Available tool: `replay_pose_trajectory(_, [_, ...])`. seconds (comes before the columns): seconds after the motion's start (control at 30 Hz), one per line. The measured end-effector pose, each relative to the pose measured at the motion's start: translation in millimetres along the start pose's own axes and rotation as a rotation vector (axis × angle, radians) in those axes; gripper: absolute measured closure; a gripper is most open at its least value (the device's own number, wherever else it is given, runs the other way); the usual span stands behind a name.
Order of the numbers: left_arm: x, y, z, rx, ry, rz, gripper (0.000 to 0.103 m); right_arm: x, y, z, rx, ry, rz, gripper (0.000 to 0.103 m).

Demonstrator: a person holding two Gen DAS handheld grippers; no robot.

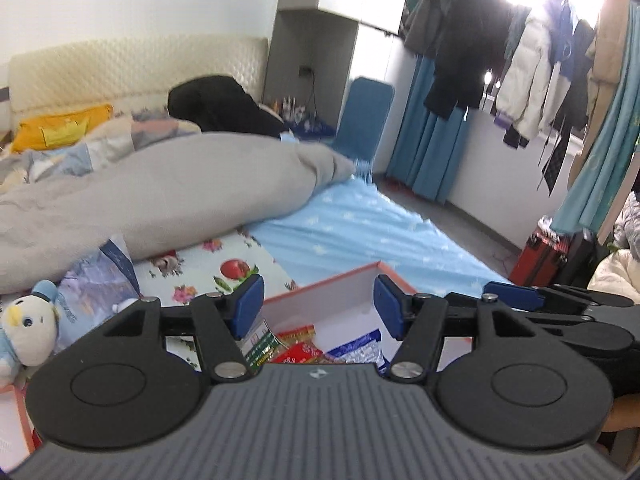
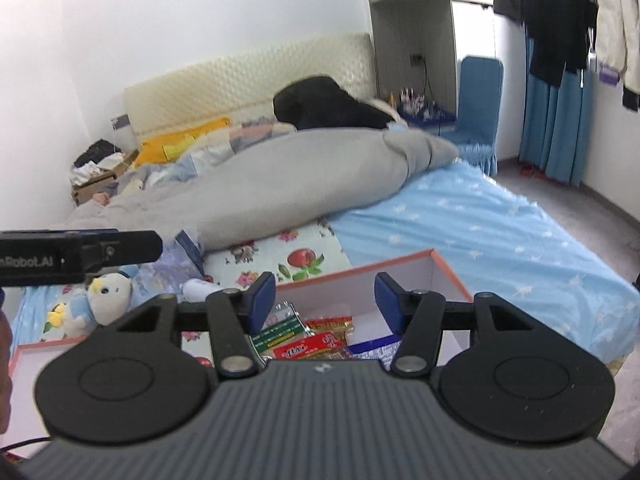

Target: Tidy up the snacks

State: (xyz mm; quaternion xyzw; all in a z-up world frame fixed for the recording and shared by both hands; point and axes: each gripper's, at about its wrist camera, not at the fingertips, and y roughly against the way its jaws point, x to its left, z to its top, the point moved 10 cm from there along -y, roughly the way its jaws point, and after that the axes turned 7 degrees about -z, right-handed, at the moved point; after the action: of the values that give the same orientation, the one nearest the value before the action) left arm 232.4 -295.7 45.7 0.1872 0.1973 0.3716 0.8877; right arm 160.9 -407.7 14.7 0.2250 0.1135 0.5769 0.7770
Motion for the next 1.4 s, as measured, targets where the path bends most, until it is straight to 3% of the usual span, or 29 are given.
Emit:
replay_pose_trajectory(0.2, [0,42,-9,-0.058,0.007,0.021,0.037,9,34,-4,-0.066,-0.017,0.018,0.046])
replay_pose_trajectory(0.33, [7,64,-28,-0.068,-0.022,0.062,0.037,10,43,-20,-0.072,-0.032,0.011,0.046])
replay_pose_trajectory(0.5, [20,82,-54,-0.060,0.010,0.077,0.037,12,49,-43,-0.072,-0.050,-0.005,0.046])
replay_pose_trajectory(0.67, [33,87,-76,-0.050,0.047,0.080,0.037,10,59,-67,-0.066,-0.046,-0.047,0.046])
replay_pose_trajectory(0.9, [25,85,-106,-0.019,0.017,0.092,0.037,6,59,-91,-0.040,-0.044,-0.076,0.046])
replay_pose_trajectory(1.4, [20,73,-138,0.038,0.032,0.101,0.037,2,55,-137,0.044,-0.097,-0.082,0.046])
